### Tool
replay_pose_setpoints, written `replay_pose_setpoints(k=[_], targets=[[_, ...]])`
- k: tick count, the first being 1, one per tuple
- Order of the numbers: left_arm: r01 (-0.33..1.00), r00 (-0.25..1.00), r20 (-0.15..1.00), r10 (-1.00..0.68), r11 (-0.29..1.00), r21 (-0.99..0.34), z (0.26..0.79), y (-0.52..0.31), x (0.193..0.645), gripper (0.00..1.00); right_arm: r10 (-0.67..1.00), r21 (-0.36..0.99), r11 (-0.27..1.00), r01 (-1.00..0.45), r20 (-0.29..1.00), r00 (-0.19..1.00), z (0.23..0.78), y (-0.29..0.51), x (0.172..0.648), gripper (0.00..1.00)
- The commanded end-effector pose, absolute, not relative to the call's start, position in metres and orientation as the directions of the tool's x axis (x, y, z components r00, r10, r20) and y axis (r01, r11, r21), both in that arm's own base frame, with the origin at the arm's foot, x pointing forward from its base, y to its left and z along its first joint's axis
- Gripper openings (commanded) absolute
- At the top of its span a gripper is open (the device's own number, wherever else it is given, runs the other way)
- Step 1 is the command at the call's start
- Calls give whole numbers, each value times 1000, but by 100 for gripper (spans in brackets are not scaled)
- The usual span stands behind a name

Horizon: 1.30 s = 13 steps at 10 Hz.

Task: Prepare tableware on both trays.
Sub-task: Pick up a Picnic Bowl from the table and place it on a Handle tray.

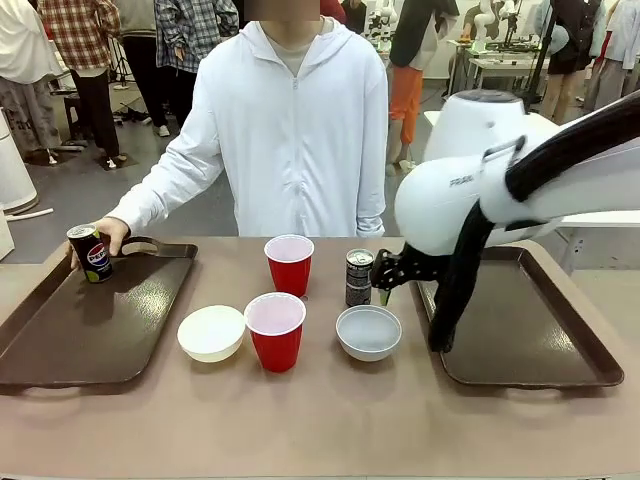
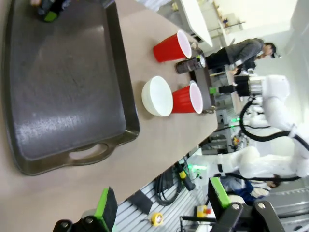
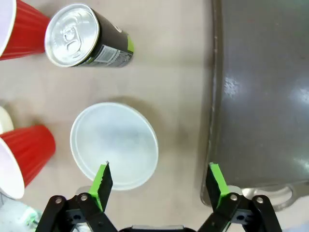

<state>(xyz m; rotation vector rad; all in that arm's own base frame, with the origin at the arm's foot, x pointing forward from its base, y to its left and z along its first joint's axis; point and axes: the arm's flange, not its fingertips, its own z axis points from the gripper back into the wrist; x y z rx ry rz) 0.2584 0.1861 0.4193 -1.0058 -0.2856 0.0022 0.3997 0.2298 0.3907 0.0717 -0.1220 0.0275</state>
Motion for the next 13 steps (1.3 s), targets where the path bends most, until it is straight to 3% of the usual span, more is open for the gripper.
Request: replay_pose_setpoints(k=[1,6,7,8,9,10,11,13], targets=[[130,961,239,140,532,-837,419,188,257,100,4,42,999,-9,118,993,378,243,420,100],[130,961,239,140,532,-837,419,188,257,100,21,74,997,-25,57,998,348,261,423,100],[130,961,239,140,532,-837,419,188,257,100,23,66,997,-26,52,998,345,260,424,42],[130,961,239,140,532,-837,419,188,257,100,20,63,998,-23,44,999,341,259,424,42],[130,961,239,140,532,-837,419,188,257,100,15,64,998,-17,29,999,338,259,424,0],[130,961,239,140,532,-837,419,188,257,100,18,62,998,-19,23,1000,337,258,423,39],[130,961,239,140,532,-837,419,188,257,100,18,63,998,-19,22,1000,338,258,423,0],[130,961,239,140,532,-837,419,188,257,100,23,72,997,-24,16,1000,338,258,422,0]])
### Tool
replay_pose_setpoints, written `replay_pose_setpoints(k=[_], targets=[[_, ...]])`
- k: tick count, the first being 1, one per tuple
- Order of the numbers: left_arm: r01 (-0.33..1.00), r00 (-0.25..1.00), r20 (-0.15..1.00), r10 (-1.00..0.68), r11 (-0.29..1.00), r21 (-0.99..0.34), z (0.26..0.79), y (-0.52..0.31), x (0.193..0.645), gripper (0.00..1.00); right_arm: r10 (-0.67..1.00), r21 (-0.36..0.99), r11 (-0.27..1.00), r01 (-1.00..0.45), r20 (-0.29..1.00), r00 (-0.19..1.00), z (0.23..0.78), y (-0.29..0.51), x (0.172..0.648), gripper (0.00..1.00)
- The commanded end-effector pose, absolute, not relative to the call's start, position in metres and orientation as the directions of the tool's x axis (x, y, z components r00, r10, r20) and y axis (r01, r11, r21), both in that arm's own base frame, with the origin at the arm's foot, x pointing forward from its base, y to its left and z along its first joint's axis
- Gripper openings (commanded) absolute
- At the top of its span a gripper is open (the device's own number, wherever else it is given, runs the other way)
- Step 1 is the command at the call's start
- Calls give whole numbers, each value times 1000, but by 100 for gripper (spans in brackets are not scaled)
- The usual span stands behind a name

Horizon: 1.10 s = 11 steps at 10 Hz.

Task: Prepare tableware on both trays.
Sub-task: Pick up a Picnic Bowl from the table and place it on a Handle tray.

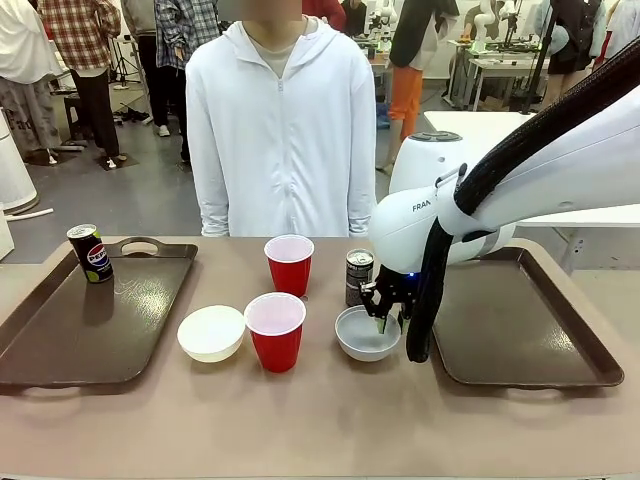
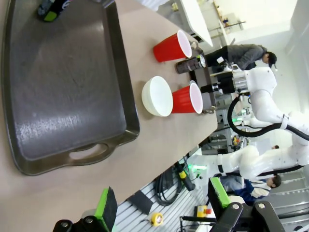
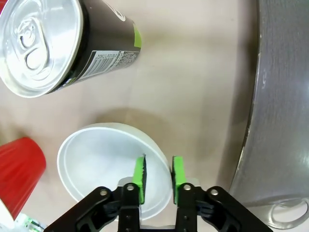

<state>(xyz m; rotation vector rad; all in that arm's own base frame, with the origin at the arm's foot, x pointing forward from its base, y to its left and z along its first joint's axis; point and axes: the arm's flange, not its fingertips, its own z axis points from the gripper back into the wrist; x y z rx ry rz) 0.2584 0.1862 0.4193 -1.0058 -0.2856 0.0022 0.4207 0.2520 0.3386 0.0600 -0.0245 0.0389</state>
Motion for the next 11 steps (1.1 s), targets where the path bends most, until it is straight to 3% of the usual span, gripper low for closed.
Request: replay_pose_setpoints(k=[1,4,8,11], targets=[[130,961,239,140,532,-837,419,188,257,100,24,73,997,-25,16,1000,339,257,422,0],[130,961,239,140,532,-837,419,188,257,100,75,40,996,-75,-4,997,354,258,413,0],[130,961,239,140,532,-837,419,188,257,100,188,41,981,-191,71,980,472,247,356,0],[130,961,239,140,532,-837,419,188,257,100,161,24,986,-165,115,980,508,218,342,0]])
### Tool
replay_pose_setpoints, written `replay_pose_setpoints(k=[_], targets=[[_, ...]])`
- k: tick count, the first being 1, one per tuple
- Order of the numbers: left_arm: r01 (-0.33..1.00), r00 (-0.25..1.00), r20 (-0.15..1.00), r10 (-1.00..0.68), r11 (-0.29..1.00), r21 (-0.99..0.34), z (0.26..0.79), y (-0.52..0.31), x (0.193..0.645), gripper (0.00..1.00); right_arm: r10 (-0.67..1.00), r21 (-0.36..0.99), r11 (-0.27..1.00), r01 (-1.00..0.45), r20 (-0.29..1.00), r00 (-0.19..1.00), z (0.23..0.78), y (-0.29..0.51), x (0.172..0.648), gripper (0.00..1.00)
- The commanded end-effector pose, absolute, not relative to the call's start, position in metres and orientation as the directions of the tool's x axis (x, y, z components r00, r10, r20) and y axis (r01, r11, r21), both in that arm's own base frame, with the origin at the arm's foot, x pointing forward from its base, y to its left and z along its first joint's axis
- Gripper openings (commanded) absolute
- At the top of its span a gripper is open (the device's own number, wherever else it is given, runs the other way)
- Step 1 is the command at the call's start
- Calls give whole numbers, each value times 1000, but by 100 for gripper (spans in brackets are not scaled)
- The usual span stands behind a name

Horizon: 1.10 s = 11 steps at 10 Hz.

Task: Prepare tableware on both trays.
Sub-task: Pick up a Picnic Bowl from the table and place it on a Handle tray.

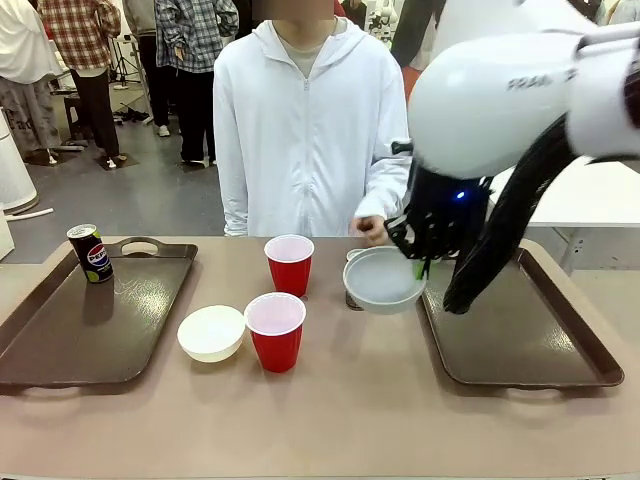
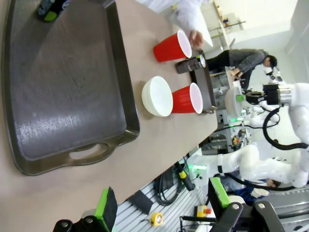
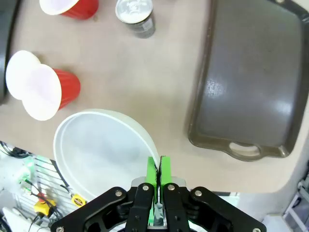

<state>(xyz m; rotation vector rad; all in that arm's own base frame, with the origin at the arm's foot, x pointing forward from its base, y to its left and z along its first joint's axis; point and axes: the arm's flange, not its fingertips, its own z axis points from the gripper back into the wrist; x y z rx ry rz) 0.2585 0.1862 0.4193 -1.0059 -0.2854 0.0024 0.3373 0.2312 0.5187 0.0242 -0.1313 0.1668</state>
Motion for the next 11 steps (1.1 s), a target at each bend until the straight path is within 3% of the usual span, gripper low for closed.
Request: replay_pose_setpoints(k=[1,3,7,9,11], targets=[[130,961,239,140,532,-837,419,188,257,100,200,3,980,-201,96,975,506,196,344,0],[130,961,239,140,532,-837,419,188,257,100,244,0,969,-246,125,962,496,140,351,0],[130,961,239,140,532,-837,419,188,257,100,106,45,992,-116,169,980,462,50,383,0],[130,961,239,140,532,-837,419,188,257,100,27,51,998,-35,158,987,445,31,399,0],[130,961,239,140,532,-837,419,188,257,100,40,25,999,-44,134,990,452,58,366,0]])
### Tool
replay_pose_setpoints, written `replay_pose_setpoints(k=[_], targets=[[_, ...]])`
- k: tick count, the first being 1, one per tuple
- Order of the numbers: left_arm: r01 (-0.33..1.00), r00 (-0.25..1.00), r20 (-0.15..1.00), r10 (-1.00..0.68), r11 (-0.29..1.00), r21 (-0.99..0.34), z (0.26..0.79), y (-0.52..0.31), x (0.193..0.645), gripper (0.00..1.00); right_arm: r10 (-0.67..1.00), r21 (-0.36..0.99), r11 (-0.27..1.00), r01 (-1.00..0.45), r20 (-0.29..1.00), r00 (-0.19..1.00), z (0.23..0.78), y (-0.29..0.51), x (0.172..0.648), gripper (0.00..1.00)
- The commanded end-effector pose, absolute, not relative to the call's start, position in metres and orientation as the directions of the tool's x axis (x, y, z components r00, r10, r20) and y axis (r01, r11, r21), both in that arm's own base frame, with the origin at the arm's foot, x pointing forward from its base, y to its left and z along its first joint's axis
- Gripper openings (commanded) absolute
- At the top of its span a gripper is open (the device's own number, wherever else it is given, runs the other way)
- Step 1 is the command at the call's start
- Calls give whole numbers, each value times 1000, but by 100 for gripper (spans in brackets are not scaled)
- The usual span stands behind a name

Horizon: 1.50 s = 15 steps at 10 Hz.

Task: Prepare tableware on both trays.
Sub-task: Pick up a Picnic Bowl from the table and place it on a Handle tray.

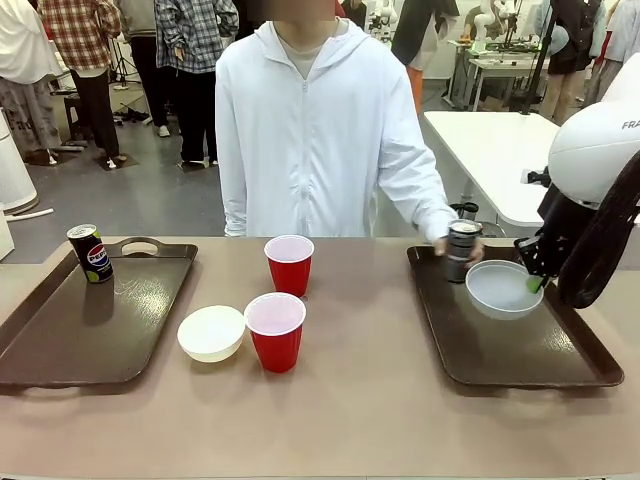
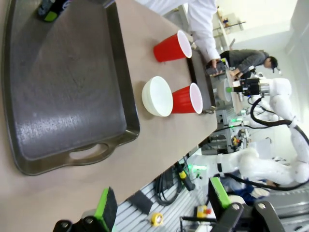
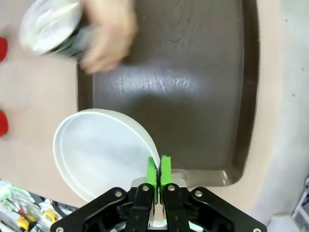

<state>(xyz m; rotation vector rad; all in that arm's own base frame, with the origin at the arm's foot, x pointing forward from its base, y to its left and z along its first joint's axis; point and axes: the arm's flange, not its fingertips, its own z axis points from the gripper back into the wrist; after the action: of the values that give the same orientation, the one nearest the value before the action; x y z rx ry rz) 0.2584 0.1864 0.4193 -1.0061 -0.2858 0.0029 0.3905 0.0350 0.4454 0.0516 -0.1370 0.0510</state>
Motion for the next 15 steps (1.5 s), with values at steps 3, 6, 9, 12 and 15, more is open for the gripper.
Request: replay_pose_setpoints(k=[3,6,9,12,15], targets=[[130,961,239,140,532,-837,419,188,257,100,62,-2,998,-62,74,995,484,101,296,0],[130,961,239,140,532,-837,419,188,257,100,40,4,999,-40,34,999,480,107,306,0],[130,961,239,140,532,-837,419,188,257,100,31,2,1000,-32,25,999,477,110,313,0],[130,961,239,140,532,-837,419,188,257,100,-49,-42,997,58,175,983,451,87,349,0],[130,961,239,140,532,-837,419,188,257,100,-51,-4,999,53,225,973,404,66,382,0]])
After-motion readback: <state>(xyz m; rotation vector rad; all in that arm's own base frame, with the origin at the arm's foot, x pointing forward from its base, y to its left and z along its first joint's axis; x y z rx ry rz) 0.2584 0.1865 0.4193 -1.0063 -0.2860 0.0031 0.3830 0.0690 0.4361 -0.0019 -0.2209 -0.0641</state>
